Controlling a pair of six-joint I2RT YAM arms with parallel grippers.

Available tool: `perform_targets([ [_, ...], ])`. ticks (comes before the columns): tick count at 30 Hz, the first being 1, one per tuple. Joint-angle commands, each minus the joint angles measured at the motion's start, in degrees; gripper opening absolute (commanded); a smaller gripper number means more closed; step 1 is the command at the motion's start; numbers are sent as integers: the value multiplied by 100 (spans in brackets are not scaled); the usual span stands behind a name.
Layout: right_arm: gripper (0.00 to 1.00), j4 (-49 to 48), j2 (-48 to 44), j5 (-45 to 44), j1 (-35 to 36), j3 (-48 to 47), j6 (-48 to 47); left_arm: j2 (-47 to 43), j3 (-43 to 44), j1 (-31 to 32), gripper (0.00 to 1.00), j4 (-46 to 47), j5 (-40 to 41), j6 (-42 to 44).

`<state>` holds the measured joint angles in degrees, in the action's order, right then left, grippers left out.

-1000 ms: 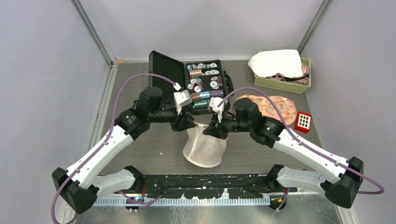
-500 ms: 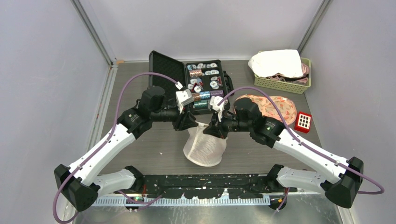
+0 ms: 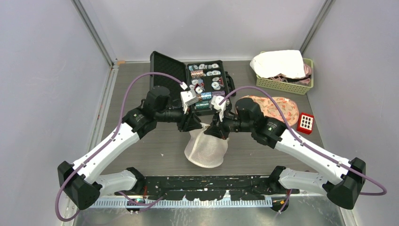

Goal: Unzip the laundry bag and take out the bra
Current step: Unzip the laundry bag at the center of the board.

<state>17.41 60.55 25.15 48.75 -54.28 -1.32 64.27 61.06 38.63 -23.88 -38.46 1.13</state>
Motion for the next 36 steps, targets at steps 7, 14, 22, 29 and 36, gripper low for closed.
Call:
perform_targets([
  [7,1,-523,145,41,15,-353,131,-220,180,184,32,844,-1322,-253],
  [14,1,-379,171,66,-9,-434,37,-279,357,193,31,524,-1141,55],
  [22,1,-218,14,151,-70,-480,38,-732,54,-57,35,-185,-144,474],
  [29,1,-325,77,308,-68,-524,192,-635,22,-58,36,125,659,-11],
  [36,1,-520,138,364,-72,-591,471,-610,-146,-58,36,332,1034,-316],
])
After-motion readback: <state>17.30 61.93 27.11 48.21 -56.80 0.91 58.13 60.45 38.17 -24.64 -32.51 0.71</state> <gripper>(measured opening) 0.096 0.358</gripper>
